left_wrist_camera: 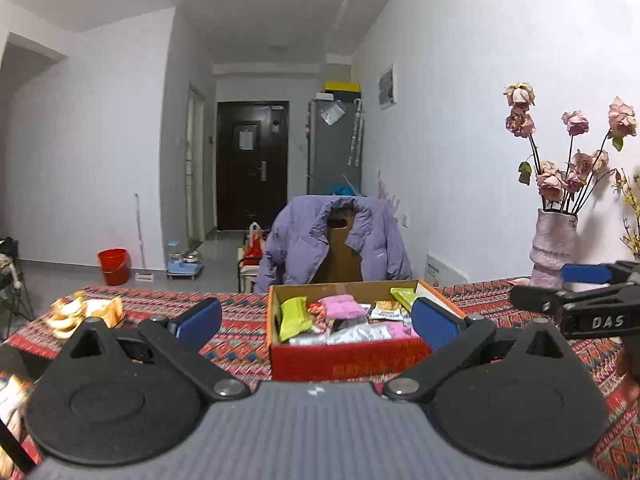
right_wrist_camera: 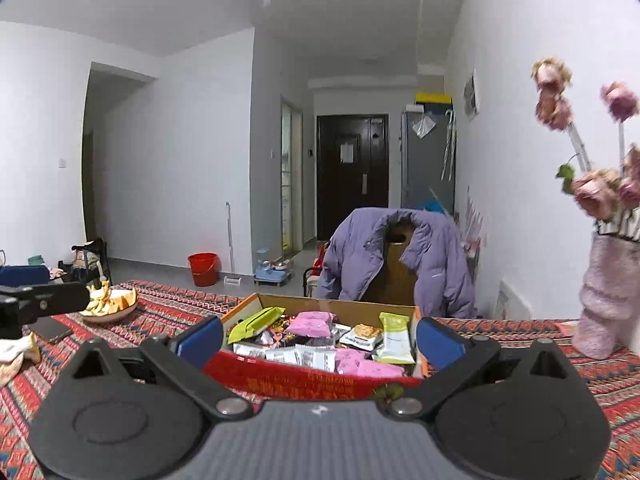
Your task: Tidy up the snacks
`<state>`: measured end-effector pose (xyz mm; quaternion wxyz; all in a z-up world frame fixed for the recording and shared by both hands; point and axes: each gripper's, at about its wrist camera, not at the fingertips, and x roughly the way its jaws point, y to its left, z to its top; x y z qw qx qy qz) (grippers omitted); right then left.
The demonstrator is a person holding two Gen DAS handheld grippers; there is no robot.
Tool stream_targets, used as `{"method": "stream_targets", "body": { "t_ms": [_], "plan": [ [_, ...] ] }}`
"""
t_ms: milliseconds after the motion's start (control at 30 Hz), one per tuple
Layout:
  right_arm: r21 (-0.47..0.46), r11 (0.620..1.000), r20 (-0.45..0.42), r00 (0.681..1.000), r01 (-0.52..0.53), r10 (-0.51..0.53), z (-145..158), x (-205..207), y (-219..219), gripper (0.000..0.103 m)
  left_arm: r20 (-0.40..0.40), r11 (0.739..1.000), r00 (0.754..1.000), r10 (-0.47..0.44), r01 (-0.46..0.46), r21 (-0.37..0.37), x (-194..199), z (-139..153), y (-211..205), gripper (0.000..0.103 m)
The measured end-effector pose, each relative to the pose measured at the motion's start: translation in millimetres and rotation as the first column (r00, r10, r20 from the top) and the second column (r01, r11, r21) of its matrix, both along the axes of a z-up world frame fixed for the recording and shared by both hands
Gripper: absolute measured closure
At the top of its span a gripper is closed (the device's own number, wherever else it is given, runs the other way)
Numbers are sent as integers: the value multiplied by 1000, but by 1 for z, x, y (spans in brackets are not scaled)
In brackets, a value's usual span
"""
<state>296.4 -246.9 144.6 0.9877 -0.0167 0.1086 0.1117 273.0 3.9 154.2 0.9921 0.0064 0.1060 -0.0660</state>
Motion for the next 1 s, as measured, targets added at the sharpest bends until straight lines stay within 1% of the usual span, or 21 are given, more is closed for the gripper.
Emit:
{"method": "stream_targets", "body": {
  "t_ms": [100,200,433,533,633,767,867,967,1000],
  "plan": [
    [-30,999,10,1000,14,-14,-6,-37,3,0,9,1000,1000,23,-23,4,-31,-10,2,0],
    [-49,999,17,1000,21,-20,-18,-73,6,0,10,1000,999,30,-30,-1,-65,-20,7,0],
    [-38,999,7,1000,15,-15,-44,-154,13,0,12,999,999,33,-33,18,-146,-49,11,0],
    [-16,1000,26,999,26,-25,-54,-190,16,0,24,1000,999,28,-28,12,-182,-60,19,0],
    [8,999,32,999,41,-41,-66,-223,20,0,25,998,998,57,-57,21,-209,-69,25,0],
    [46,999,9,1000,23,-23,-82,-259,24,0,34,997,997,69,-70,25,-244,-82,30,0],
    [35,999,7,1000,26,-27,-93,-286,32,0,30,997,997,66,-67,27,-263,-93,34,0],
    [-6,1000,30,999,22,-22,-105,-310,40,0,26,997,997,70,-71,27,-269,-103,38,0],
    [-5,1000,30,999,22,-21,-109,-314,41,0,23,995,996,89,-90,35,-269,-106,38,0]
  ]
}}
